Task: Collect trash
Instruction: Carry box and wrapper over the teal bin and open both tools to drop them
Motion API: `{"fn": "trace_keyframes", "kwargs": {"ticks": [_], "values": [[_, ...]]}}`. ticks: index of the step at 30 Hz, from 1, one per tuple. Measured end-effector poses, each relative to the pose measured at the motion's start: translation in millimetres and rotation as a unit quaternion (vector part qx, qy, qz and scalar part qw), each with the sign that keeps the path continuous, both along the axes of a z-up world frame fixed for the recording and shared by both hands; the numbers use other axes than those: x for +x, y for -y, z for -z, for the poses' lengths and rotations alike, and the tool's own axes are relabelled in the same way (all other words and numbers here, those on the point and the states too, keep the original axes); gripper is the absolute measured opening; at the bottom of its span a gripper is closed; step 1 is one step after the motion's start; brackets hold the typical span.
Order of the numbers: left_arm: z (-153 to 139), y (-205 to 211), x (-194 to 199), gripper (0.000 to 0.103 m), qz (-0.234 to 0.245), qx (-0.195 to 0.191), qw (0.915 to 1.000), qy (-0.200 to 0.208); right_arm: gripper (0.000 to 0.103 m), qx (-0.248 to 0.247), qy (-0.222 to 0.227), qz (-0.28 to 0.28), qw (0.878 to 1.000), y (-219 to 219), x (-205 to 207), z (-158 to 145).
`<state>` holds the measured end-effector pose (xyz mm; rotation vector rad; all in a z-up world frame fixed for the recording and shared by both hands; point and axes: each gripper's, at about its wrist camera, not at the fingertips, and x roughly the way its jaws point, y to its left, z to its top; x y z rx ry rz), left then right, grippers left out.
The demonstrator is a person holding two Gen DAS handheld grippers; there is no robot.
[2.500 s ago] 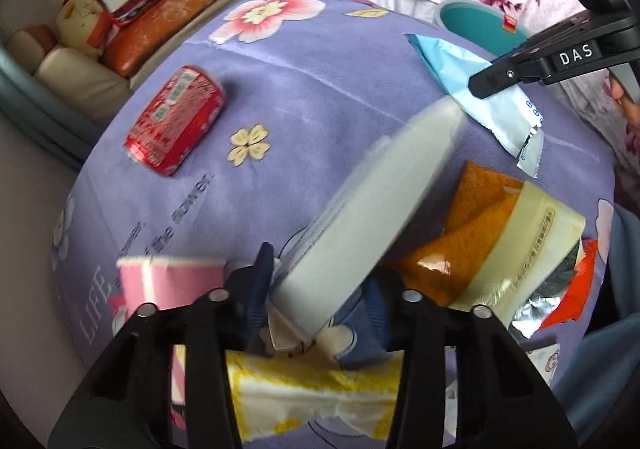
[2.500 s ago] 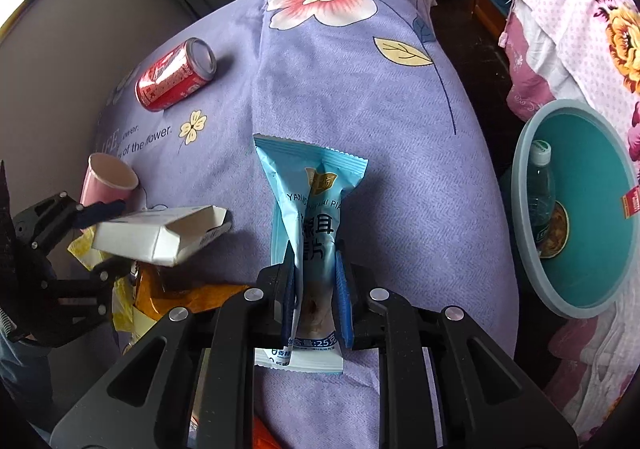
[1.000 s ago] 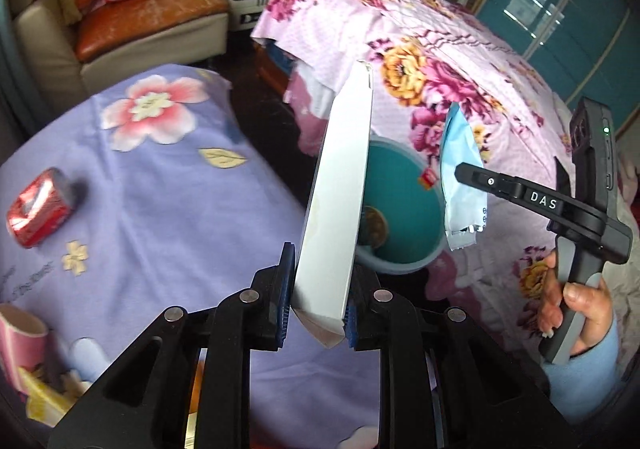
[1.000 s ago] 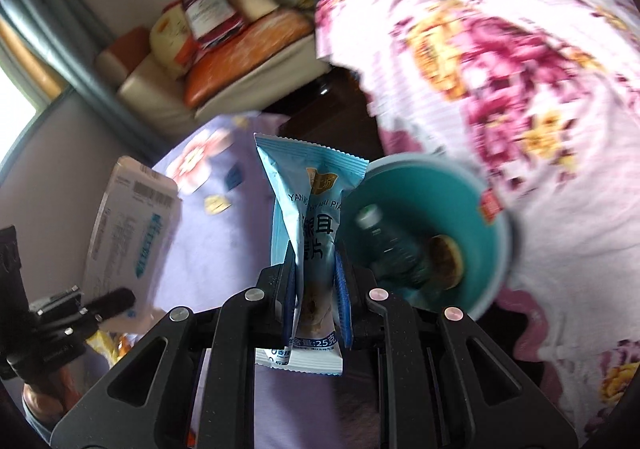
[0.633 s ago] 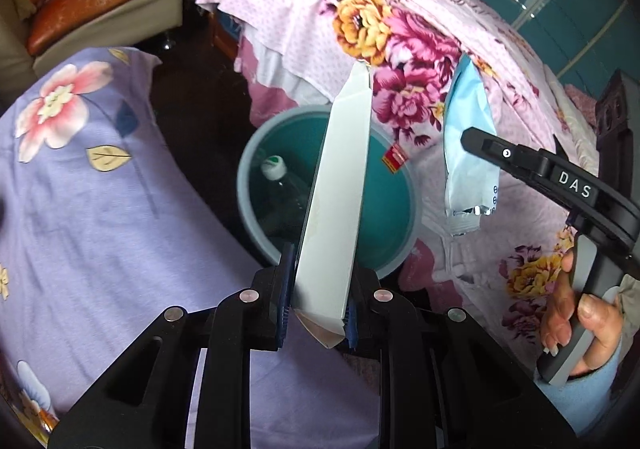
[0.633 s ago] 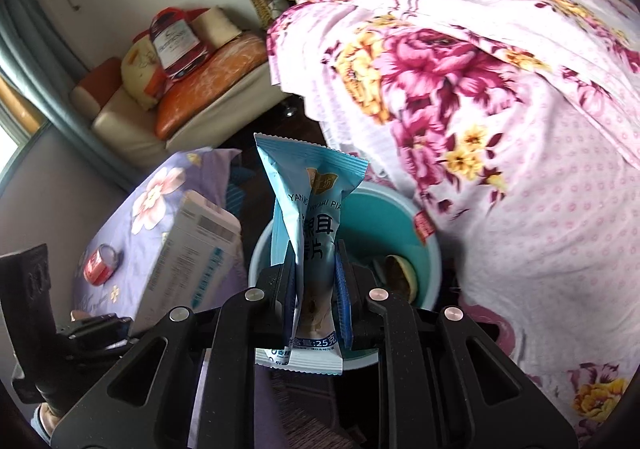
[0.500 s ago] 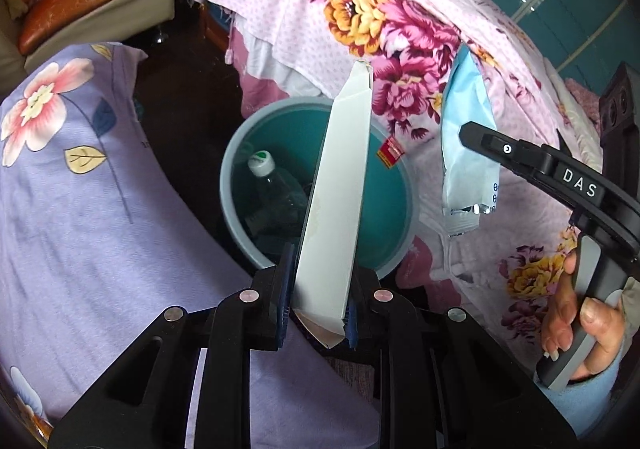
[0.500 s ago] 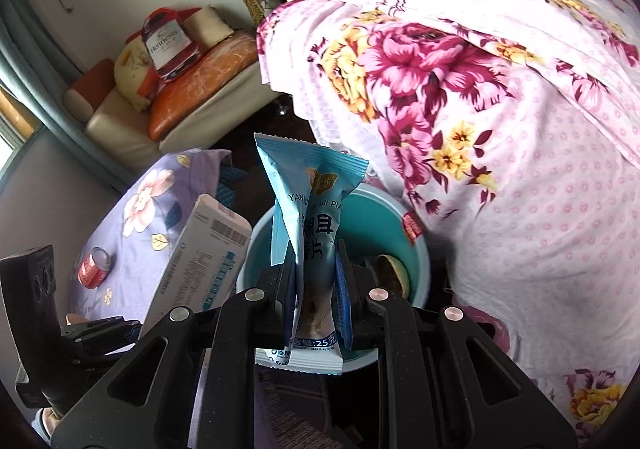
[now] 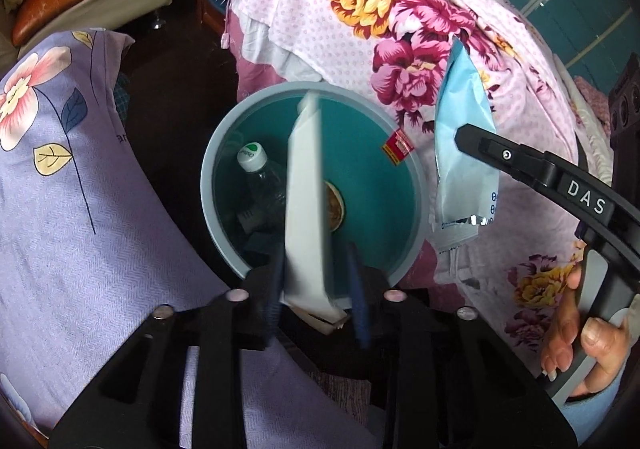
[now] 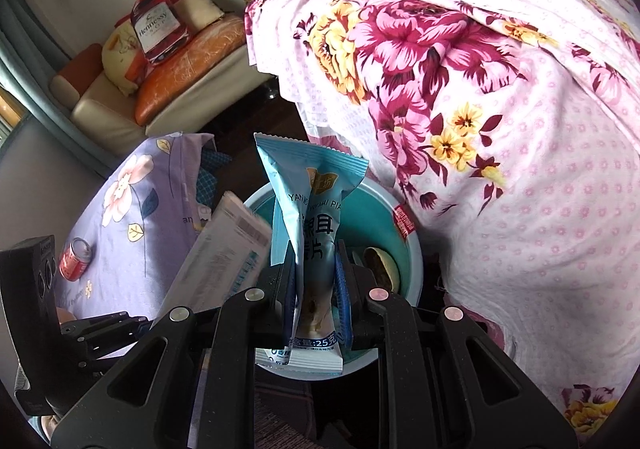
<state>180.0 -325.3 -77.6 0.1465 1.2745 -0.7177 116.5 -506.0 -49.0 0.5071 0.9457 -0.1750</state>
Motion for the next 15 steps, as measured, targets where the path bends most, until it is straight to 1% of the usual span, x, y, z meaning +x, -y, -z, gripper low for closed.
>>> {"fn": "trace_keyframes", "kwargs": {"ticks": [2, 3, 5, 10, 12, 13, 15], "values": [[-2, -2, 2, 0.067, -0.007, -0.008, 0.9999, 0.002, 0.017, -0.002, -0.001, 0.003, 1.0, 2, 0, 0], [-4, -3, 2, 0.069, -0.01, -0.01, 0.9999, 0.007, 0.017, -0.003, -0.002, 0.004, 1.0, 2, 0, 0], [-5, -5, 3, 0.071, -0.013, -0.012, 0.9998, 0.006, 0.017, -0.005, -0.005, 0.004, 1.0, 2, 0, 1], [-8, -14, 2, 0.08, -0.027, -0.017, 0.9995, 0.002, 0.017, -0.005, -0.011, -0.001, 1.0, -1, 4, 3], [-10, -19, 2, 0.081, -0.031, -0.018, 0.9993, 0.002, 0.017, -0.006, -0.013, -0.003, 1.0, -3, 6, 4], [-11, -21, 1, 0.081, -0.033, -0.018, 0.9993, 0.002, 0.018, -0.006, -0.015, -0.006, 1.0, -4, 7, 4], [-12, -25, 2, 0.081, -0.038, -0.019, 0.9991, 0.001, 0.025, -0.002, -0.019, -0.009, 1.0, -6, 9, 5]]}}
